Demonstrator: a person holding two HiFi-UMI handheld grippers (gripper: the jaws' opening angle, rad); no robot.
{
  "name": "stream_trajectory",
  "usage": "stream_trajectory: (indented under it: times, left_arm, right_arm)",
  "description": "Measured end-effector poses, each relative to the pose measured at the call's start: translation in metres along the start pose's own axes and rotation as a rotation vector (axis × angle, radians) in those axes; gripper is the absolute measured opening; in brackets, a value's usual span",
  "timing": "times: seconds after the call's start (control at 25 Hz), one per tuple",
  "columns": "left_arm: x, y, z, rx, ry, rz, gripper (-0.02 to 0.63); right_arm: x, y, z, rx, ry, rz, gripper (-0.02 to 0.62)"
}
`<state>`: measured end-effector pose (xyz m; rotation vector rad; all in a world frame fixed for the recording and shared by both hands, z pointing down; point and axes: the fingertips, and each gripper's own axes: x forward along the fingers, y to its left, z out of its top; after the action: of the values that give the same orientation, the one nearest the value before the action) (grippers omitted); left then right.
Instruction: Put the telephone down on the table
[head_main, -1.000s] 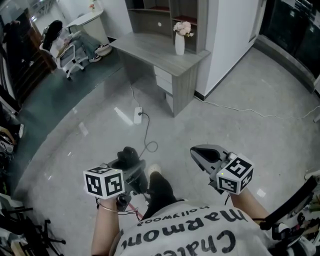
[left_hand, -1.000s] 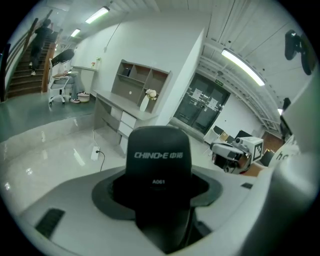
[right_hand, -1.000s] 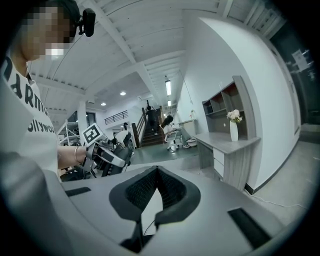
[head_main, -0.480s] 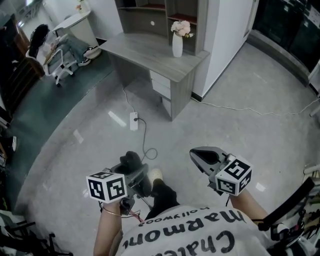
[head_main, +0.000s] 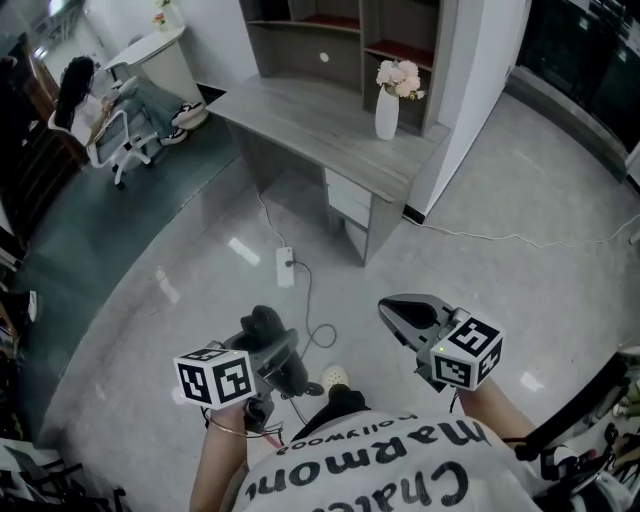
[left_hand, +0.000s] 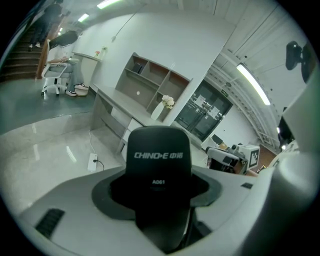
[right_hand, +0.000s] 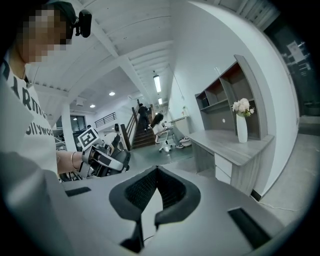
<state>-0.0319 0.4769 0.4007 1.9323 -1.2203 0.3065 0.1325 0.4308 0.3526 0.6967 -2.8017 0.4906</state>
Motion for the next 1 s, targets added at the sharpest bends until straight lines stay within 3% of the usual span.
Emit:
stream_trajectory:
  times: [0.48, 0.72, 1.0]
  left_arm:
    - [0.019, 0.097, 0.099, -0.006, -0.015, -0.021, 0.273]
    - [0.031, 0.118, 0.120, -0.022, -0.025, -0.031, 0.273]
    - [0.043, 0.130, 0.126, -0.096, -0.028, -0.062, 0.273]
  right_arm:
    - [0.124, -0.036, 0.063, -0.020, -0.017, -0.018, 0.006]
    - [0.153, -0.049, 0.058, -0.005, 0.027, -0.021, 0.006]
    - [0.175, -0.059, 0.059, 0.013, 0.054, -0.013, 0.006]
